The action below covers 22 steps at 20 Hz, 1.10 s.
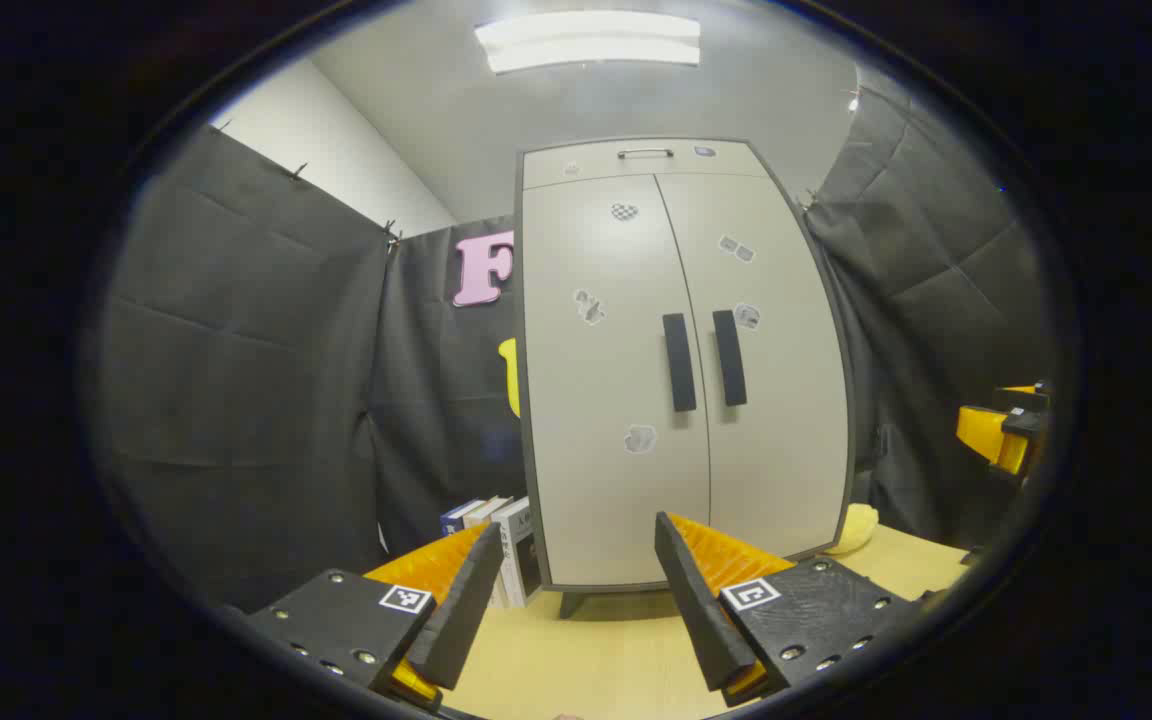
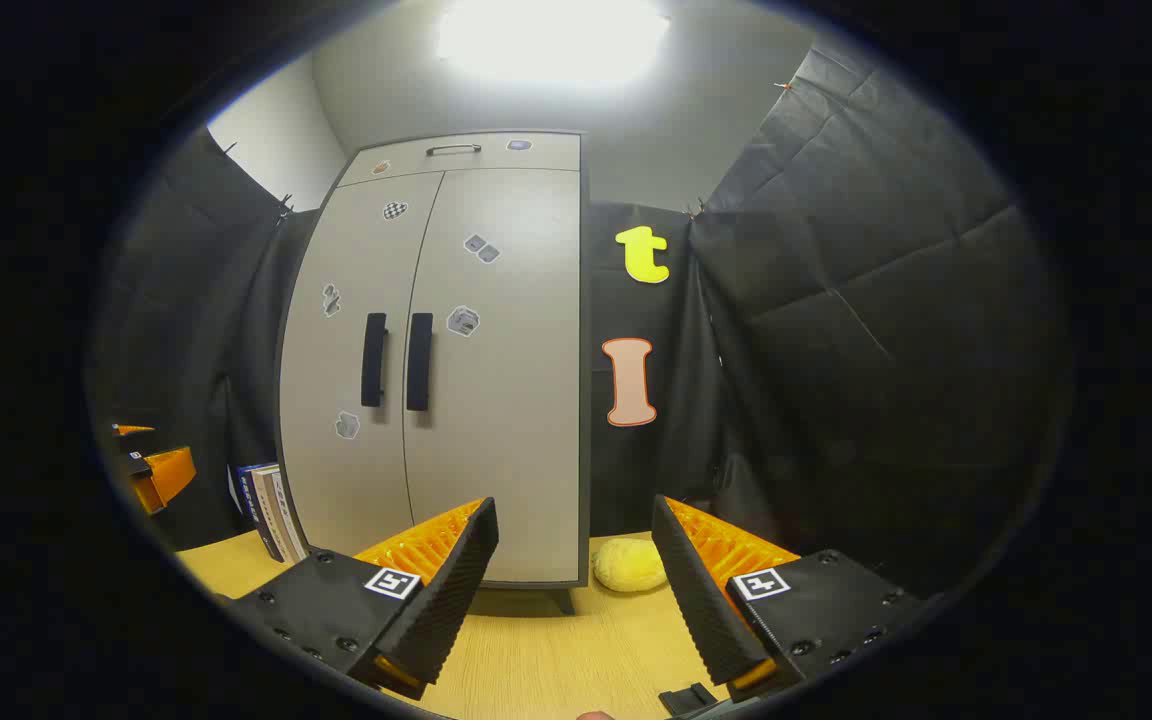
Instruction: Open the right door of the double-door shoe cabinet with the right hand, and open the left door with the left hand.
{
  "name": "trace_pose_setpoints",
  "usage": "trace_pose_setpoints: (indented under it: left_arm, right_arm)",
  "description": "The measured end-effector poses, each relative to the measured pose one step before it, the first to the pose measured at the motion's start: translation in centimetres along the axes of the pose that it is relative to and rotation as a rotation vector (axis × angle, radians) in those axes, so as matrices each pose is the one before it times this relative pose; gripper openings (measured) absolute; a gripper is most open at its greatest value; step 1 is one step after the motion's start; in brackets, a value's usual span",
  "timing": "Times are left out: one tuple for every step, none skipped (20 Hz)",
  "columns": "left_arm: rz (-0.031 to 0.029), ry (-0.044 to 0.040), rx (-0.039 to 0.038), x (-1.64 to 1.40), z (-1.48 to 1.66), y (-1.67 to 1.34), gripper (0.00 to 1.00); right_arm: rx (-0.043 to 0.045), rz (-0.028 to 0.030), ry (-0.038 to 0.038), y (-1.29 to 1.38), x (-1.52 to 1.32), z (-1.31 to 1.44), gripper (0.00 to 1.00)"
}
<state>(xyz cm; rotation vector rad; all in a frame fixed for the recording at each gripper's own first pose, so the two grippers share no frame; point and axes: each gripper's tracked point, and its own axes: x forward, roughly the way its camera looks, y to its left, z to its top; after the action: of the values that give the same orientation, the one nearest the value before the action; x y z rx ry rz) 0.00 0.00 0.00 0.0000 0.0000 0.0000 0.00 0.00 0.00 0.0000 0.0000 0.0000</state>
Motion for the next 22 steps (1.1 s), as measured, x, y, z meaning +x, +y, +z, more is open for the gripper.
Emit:
trace_pose_setpoints:
  left_arm:
    - [-0.00086, -0.00062, 0.00275, 0.129, 0.119, -0.002, 0.89]
    - [-0.00008, -0.00019, 0.00308, 0.081, -0.071, -0.057, 0.89]
    - [-0.00133, -0.00037, 0.00168, 0.289, 0.054, -0.11, 0.89]
    - [-0.00117, -0.00252, 0.00073, -0.137, 0.04, -0.003, 0.89]
    - [0.00067, -0.00259, 0.00093, 0.0, -0.005, 0.058, 0.89]
    - [0.00114, -0.00117, 0.00029, 0.009, 0.104, 0.001, 0.89]
    - [0.00033, 0.0006, -0.00084, -0.039, -0.127, -0.051, 0.89]
    - [0.00096, 0.00047, -0.00092, 0.083, 0.018, 0.012, 0.89]
    - [0.00186, -0.00042, -0.00049, -0.063, 0.099, 0.027, 0.89]
    - [0.00175, -0.0004, -0.00036, -0.013, 0.061, 0.041, 0.89]
    - [0.00166, -0.00139, -0.00024, 0.117, 0.091, -0.035, 0.89]
    - [0.00171, -0.00272, 0.00058, -0.046, 0.019, 0.018, 0.89]
    - [0.00108, -0.00319, 0.00096, -0.013, -0.003, 0.007, 0.89]
    - [0.00144, -0.00221, 0.00189, -0.191, 0.18, 0.063, 0.89]
    - [0.00199, -0.00137, 0.00197, -0.19, 0.032, 0.06, 0.89]
    - [0.0035, -0.00142, 0.00175, -0.02, 0.077, 0.108, 0.89]
    - [0.00294, -0.00081, 0.00038, -0.113, -0.001, 0.14, 0.89]
    - [0.00384, 0.00064, -0.00012, -0.088, 0.019, 0.157, 0.89]
    - [0.00481, 0.00143, -0.00008, -0.199, -0.112, 0.212, 0.89]
    - [0.00541, 0.00062, -0.00028, -0.191, 0.004, 0.253, 0.89]
    - [0.00583, 0.0016, -0.00025, -0.293, -0.05, 0.283, 0.89]
    - [0.00686, 0.00278, 0.001, -0.133, -0.065, 0.318, 0.89]
  right_arm:
    - [-0.00186, -0.00037, -0.00024, -0.008, 0.095, -0.002, 0.98]
    - [-0.00169, -0.00142, -0.00013, -0.086, 0.077, -0.113, 0.98]
    - [-0.00057, -0.0009, 0.00124, -0.017, 0.151, 0.012, 0.98]
    - [0.00143, -0.002, -0.00142, -0.059, 0.145, 0.014, 0.97]
    - [0.00316, 0.00019, -0.00228, -0.003, 0.094, 0.094, 0.98]
    - [0.00321, 0.00159, -0.00149, 0.048, 0.134, 0.021, 0.98]
    - [0.00069, 0.00064, -0.00173, -0.026, 0.098, 0.045, 0.98]
    - [-0.00099, 0.00099, 0.00066, 0.013, 0.084, -0.016, 0.98]
    - [-0.00024, 0.00248, 0.00082, 0.066, 0.005, 0.027, 0.98]
    - [0.00045, 0.00155, 0.00086, 0.007, 0.096, -0.035, 0.98]
    - [0.00126, 0.00177, 0.00043, 0.012, -0.016, 0.008, 0.97]
    - [0.00222, 0.00123, 0.0008, 0.0, -0.023, -0.035, 0.98]
    - [0.00218, 0.00109, -0.00107, 0.023, 0.013, 0.093, 0.98]
    - [0.00214, 0.00121, -0.00106, 0.042, 0.06, 0.024, 0.98]
    - [0.00241, 0.00215, -0.00094, 0.047, 0.095, 0.049, 0.98]
    - [0.00281, 0.002, -0.00139, 0.056, 0.049, 0.085, 0.98]
    - [0.00328, 0.00442, -0.00298, 0.122, 0.115, 0.15, 0.98]
    - [0.00243, 0.00406, 0.00087, 0.123, 0.125, 0.119, 0.98]
    - [0.00254, 0.00509, -0.00045, 0.235, 0.183, 0.132, 0.98]
    - [0.00423, 0.00673, -0.00332, 0.269, 0.265, 0.223, 0.98]
    - [0.00269, 0.00959, -0.00758, 0.426, 0.338, 0.339, 0.98]
    - [-0.001, 0.00586, -0.00673, 0.31, 0.338, 0.34, 0.98]
